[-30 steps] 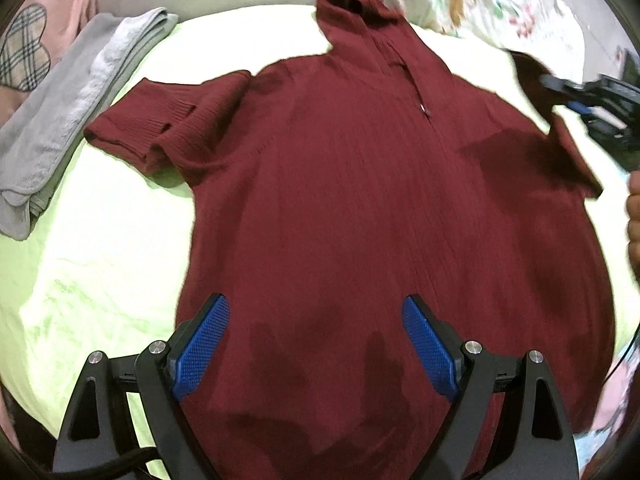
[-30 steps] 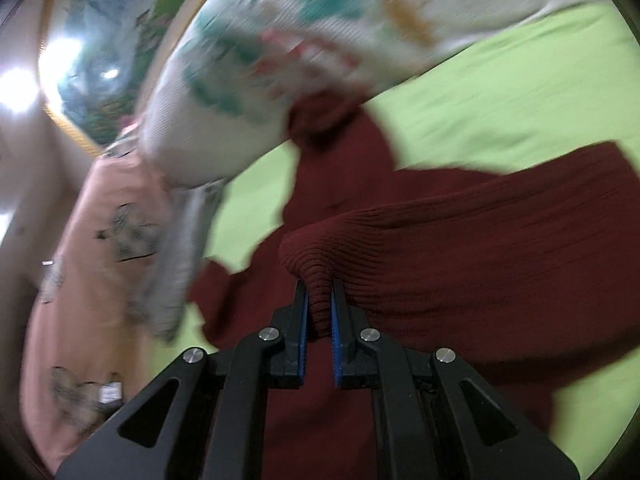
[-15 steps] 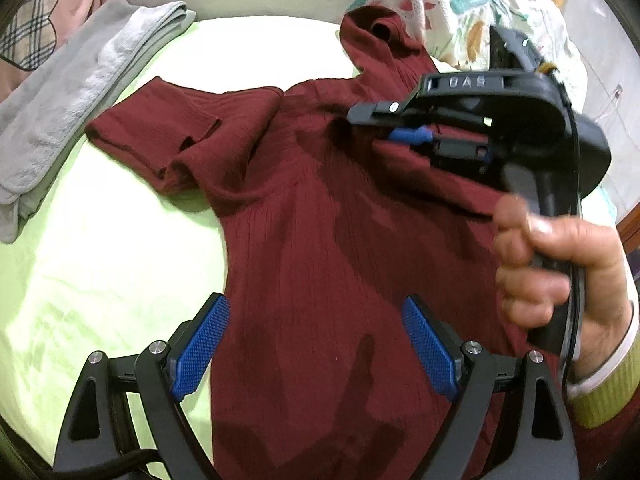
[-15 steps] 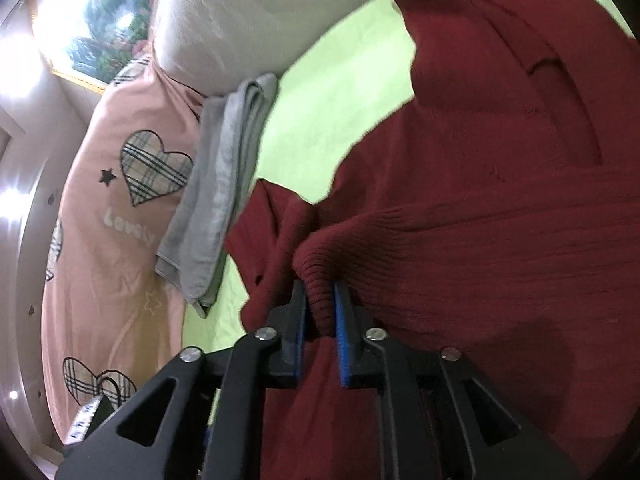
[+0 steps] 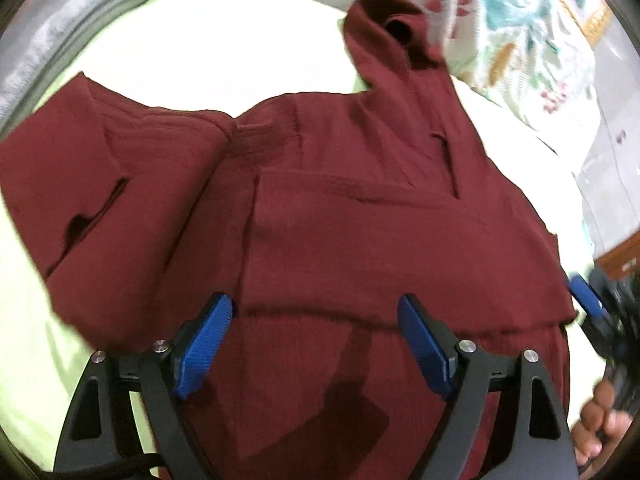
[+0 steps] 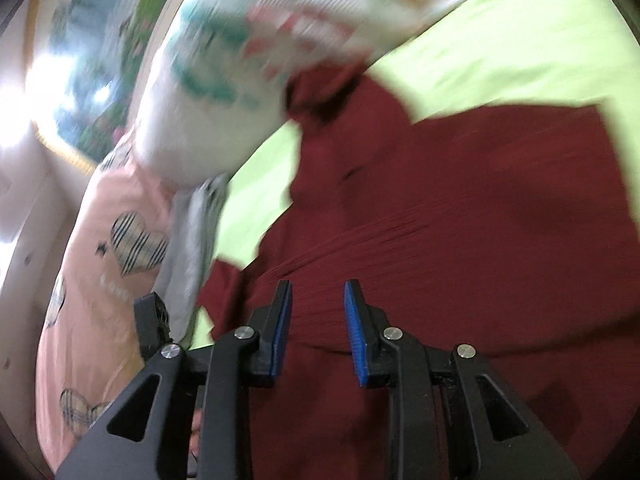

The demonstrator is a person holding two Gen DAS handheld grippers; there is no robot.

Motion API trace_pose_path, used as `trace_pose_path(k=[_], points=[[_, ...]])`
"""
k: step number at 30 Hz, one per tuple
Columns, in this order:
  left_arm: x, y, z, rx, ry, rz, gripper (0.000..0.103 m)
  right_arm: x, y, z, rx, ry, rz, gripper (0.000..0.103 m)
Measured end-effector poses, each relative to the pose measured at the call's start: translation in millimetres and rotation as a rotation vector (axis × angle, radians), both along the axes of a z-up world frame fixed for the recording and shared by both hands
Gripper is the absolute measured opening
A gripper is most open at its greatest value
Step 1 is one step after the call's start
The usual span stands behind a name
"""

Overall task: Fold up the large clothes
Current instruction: 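Fold the held sleeve across the sweater body with the right gripper while the left gripper grasps the other sleeve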

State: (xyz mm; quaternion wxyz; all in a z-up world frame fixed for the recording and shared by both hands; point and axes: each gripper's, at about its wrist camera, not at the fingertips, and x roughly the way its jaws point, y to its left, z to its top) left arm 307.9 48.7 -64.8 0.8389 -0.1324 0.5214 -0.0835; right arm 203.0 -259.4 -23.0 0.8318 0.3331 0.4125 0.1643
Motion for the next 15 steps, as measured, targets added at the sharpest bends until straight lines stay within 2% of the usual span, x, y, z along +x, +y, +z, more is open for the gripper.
trace_pose_path(k=[1, 2, 3, 4, 6, 7, 9, 11, 15], points=[[5.8, 0.6, -1.5, -0.003, 0.000, 0.012, 0.077, -8.4, -17.3, 3.4, -0.013, -0.004, -0.044, 0.029], [10.7, 0.7, -0.5, -0.003, -0.012, 0.018, 0.062, -16.9, -41.1, 9.4, -0.030, -0.008, -0.103, 0.029], [12.8, -0.7, 2.4, 0.005, -0.031, 0.018, 0.028, -21.2, -57.1, 13.5, -0.038, -0.013, -0.139, 0.030], [14.7, -2.2, 3.8, 0.005, -0.033, 0.011, 0.008, -24.9, -72.8, 17.0, -0.049, -0.020, -0.175, 0.031], [12.5, -2.1, 10.6, -0.027, -0.057, 0.007, 0.007, -29.7, -101.4, 23.1, -0.081, -0.021, -0.243, 0.035], [5.4, -0.6, 19.3, -0.004, -0.105, 0.017, 0.007, -29.4, -112.2, 23.8, -0.093, -0.014, -0.263, 0.036], [-3.2, 4.3, 25.4, 0.026, -0.141, 0.030, 0.007, -27.9, -134.0, 21.3, -0.118, 0.006, -0.297, 0.036], [-3.6, 11.2, 17.2, 0.024, -0.119, 0.043, 0.007, -18.2, -144.4, 14.6, -0.153, 0.035, -0.291, 0.042], [-7.7, 17.1, 6.0, 0.017, -0.085, 0.040, 0.007, 8.3, -137.5, -8.1, -0.189, 0.092, -0.230, 0.048]])
